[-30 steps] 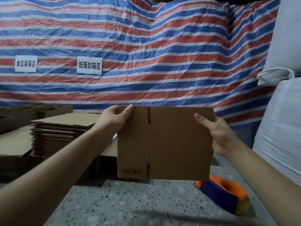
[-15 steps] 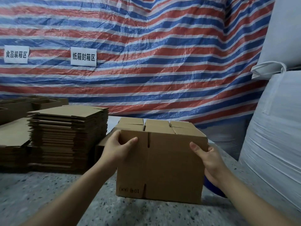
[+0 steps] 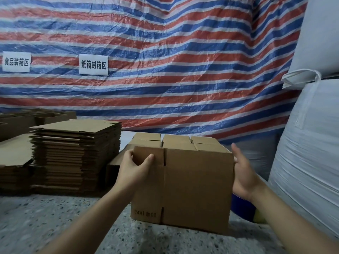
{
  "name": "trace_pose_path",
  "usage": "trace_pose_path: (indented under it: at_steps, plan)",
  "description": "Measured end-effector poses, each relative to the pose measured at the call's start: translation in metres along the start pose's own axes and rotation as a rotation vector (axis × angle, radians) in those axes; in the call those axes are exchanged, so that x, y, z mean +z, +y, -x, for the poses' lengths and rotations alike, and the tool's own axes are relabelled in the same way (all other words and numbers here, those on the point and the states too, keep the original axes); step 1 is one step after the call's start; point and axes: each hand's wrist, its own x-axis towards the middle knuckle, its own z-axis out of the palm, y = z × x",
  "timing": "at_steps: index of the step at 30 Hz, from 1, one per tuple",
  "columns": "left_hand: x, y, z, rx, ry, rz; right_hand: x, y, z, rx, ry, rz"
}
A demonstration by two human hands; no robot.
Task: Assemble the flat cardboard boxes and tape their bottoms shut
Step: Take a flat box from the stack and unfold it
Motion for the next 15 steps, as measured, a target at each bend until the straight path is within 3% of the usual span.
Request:
trace_pose_path:
  at_steps: [11, 15]
  plan:
    - [0.024, 0.014, 0.001, -0.115, 0.118, 0.141, 0.007, 0.008, 0.008, 0.013, 0.044, 0.014]
    - [0.021, 0.020, -0.004, -0.168, 0.012, 0.109, 0.015, 0.012, 0.011, 0.011, 0.097, 0.060]
